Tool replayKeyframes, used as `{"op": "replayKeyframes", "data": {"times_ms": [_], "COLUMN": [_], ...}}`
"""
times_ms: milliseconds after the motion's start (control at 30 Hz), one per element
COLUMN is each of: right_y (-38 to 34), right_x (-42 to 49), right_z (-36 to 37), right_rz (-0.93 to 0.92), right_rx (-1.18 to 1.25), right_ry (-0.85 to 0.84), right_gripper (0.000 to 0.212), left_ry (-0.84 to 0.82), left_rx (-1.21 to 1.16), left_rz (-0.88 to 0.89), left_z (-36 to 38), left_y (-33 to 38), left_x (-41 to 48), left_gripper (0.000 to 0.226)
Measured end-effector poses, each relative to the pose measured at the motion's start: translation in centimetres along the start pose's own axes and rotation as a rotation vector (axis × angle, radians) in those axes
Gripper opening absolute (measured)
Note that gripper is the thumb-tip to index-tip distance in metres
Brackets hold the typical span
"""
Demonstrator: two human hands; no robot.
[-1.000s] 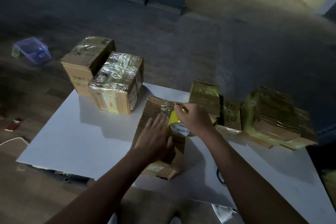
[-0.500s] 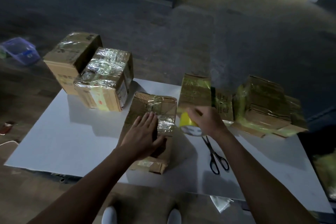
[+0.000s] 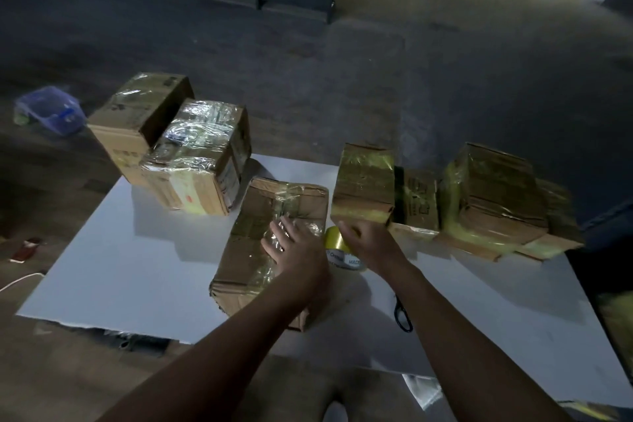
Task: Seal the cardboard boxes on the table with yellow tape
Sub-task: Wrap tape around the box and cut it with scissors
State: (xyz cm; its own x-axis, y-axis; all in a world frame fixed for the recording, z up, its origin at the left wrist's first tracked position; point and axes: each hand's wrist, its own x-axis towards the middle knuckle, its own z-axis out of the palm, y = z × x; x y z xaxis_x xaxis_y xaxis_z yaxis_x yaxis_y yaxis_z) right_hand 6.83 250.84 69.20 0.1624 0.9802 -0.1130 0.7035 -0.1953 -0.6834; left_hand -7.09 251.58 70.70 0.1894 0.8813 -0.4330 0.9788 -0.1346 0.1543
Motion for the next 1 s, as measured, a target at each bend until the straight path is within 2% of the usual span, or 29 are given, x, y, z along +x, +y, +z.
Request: {"op": "replayKeyframes", "data": {"times_ms": [133,267,433,567,667,767,833,933,1000], "right_y": [-1.8,-5.7,-10.0,-11.2,-11.2,-11.9,-12.5,-13.0,-13.1], "right_x": [-0.1,1.2,2.9,3.4,3.3,3.3,3.1,3.1,3.0], "right_z": [0.7,0.8,2.1,3.3,4.7,6.5,7.3,7.3,6.8], "right_rz": [-0.035,-0.080,-0.170,-0.243,-0.213,-0.258,-0.246,-0.197,-0.200], "right_rx": [0.021,0.053,0.069,0.091,0.098,0.015,-0.069,-0.100,-0.140], "right_ry": [0.027,0.086,0.074,-0.019,-0.066,-0.085,-0.145,-0.161,-0.167], "right_gripper": [0.046,0.046,0.045,0.030,0.032,0.037,0.035,0.035,0.037], "left_ry": [0.035,0.080,0.137,0.124,0.149,0.208,0.244,0.269,0.284], "left_rx": [-0.118,-0.427,-0.729,-0.929,-0.930,-0.753,-0.667,-0.677,-0.687], "left_rz": [0.055,0.199,0.312,0.310,0.315,0.274,0.235,0.215,0.206], "left_z": [-1.1,-2.5,-3.1,-1.8,-0.6,-0.1,0.5,1.2,1.5], "left_y": [-3.2,-7.7,-11.6,-14.0,-15.9,-17.6,-17.9,-17.7,-17.7], "left_x": [0.3,0.7,0.2,-0.6,-0.2,0.5,0.7,0.6,0.8], "left_gripper": [0.079,0.081,0.085,0.076,0.074,0.070,0.060,0.048,0.053]}}
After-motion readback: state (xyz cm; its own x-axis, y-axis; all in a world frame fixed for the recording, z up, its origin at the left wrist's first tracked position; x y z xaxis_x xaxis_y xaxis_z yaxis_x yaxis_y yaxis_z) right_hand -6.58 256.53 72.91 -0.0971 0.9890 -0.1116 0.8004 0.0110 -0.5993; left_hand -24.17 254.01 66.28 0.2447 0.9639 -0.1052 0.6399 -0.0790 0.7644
